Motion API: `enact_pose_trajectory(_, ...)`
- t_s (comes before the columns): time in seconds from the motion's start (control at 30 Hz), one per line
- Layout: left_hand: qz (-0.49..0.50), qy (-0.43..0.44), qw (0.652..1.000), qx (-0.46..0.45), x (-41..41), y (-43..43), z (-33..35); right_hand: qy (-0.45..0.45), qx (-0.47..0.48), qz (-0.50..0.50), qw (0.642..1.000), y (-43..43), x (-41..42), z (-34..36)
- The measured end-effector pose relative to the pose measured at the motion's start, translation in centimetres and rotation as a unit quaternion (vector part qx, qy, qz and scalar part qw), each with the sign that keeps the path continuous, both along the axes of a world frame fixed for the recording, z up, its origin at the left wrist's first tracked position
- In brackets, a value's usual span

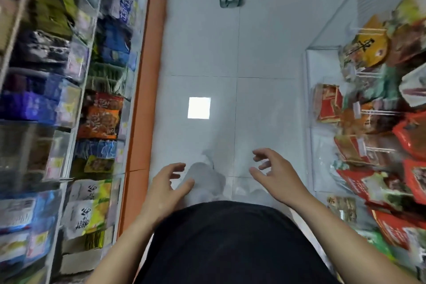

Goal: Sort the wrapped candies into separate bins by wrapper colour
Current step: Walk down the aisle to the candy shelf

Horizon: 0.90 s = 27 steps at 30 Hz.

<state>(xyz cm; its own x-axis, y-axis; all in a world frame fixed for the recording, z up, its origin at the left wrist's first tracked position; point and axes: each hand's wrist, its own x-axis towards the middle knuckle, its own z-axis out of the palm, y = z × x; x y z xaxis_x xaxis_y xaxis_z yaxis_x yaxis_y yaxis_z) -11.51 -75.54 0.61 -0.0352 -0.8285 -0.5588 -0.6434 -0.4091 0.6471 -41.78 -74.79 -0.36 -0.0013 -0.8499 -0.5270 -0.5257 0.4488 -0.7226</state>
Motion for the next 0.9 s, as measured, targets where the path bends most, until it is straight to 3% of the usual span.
enact_pose_trajectory(0.2,0.008,-0.009,1.000,-0.008,0.6,-14.6,-2.6,0.020,-0.001,0.035,0.999,-16.0,0.7,-0.9)
enact_pose_trajectory(0.37,-0.050,-0.003,0.999,-0.012,-0.1,-28.5,-1.5,0.030,0.043,-0.014,0.999,-24.2,-0.9,-0.1)
enact_pose_trajectory(0.7,-0.119,-0.001,0.993,-0.017,-9.7,-54.4,-1.7,0.043,0.073,-0.065,0.994,-43.3,-8.7,-1.9)
enact_pose_trajectory(0.9,-0.075,-0.019,0.997,-0.009,-13.7,-65.7,-1.2,0.035,0.042,-0.028,0.998,-59.9,-13.6,-1.2)
